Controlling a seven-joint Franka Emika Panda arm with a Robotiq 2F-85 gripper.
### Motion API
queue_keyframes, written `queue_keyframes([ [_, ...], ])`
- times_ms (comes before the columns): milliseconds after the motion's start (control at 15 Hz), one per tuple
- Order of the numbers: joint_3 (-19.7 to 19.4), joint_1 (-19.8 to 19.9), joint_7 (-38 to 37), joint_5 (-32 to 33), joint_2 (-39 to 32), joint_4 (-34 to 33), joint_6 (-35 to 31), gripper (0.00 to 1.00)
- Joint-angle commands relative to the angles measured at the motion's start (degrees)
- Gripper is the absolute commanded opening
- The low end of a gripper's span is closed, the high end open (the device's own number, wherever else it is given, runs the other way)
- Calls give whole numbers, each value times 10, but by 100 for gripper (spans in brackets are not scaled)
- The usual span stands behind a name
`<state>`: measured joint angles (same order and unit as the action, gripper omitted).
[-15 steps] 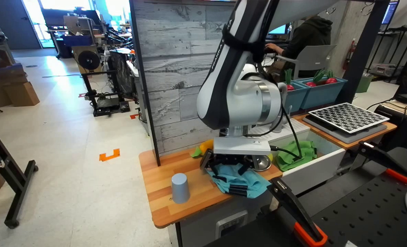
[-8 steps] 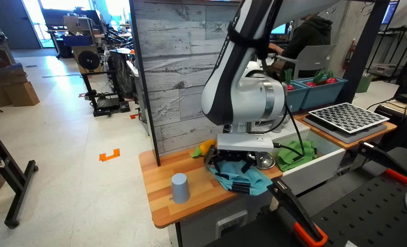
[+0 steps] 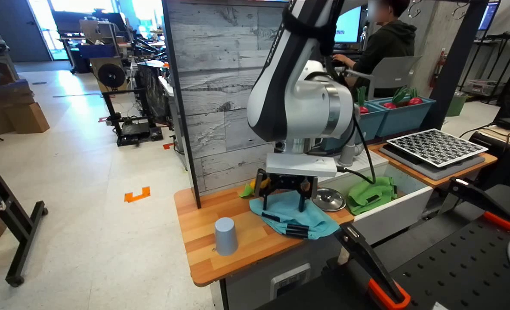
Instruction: Slide the blue cloth slightly to the right
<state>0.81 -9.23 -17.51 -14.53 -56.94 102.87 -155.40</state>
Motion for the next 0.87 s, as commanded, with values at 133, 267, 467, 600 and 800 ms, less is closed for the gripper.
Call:
queue_keyframes([
  [133,0,-16,-3,9,98,96,-59,100],
  [267,2,-21,2,12,138,134,-72,100],
  [467,5,-18,-2,14,122,107,-52,100],
  [600,5,-19,-2,17,145,129,-52,100],
  [800,5,-19,-2,17,149,138,-52,100],
])
